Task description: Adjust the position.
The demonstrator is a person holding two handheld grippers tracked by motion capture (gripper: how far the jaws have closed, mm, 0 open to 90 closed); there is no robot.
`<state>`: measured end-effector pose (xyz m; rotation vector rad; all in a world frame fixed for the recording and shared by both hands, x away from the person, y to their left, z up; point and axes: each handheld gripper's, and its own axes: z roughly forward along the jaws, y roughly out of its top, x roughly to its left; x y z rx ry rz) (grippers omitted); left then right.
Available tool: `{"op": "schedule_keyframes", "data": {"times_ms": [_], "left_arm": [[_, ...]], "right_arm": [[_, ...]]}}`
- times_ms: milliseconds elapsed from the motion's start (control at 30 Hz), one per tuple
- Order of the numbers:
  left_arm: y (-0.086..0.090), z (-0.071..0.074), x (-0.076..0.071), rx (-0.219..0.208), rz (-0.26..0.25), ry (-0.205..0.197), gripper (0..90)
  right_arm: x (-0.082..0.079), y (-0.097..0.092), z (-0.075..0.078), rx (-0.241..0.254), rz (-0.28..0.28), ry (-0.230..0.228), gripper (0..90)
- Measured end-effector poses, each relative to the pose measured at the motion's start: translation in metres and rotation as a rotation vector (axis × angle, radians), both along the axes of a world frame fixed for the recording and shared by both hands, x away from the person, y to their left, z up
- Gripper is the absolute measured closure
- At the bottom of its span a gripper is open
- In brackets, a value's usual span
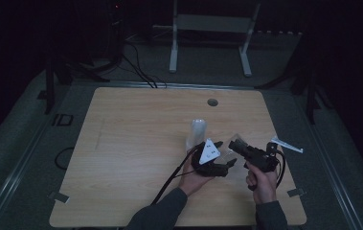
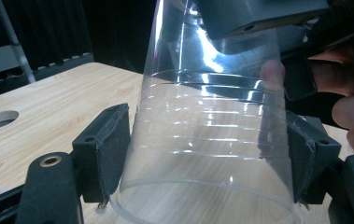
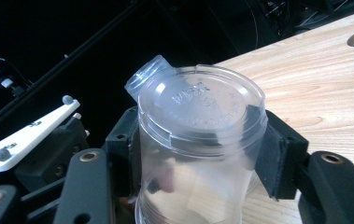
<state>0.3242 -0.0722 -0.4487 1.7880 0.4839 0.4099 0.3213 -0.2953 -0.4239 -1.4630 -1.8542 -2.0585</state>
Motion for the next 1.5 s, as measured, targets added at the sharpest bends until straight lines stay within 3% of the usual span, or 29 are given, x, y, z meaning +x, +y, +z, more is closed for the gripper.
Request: {"op": "schedule_keyframes", "data": {"times_ms": [133, 600, 1133, 1500], "left_arm": [[0.0, 0.001, -0.003, 0.023, -0.002, -0.019, 29.3], [0.008, 0.006, -0.004, 0.03, -0.011, -0.014, 30.2], [0.022, 0.016, -0.002, 0.02, -0.005, -0.021, 30.7], [0.031, 0.021, -0.002, 0.031, -0.051, -0.015, 30.8]], "right_arm": [[0.0, 0.0, 0.0, -0.024, -0.001, 0.0, 38.9], [-0.009, -0.005, 0.007, -0.076, 0.001, -0.019, 32.5], [-0.018, -0.015, 0.006, -0.139, 0.009, -0.029, 33.1], [-0.017, -0.02, 0.002, -0.177, 0.012, -0.014, 35.7]]}}
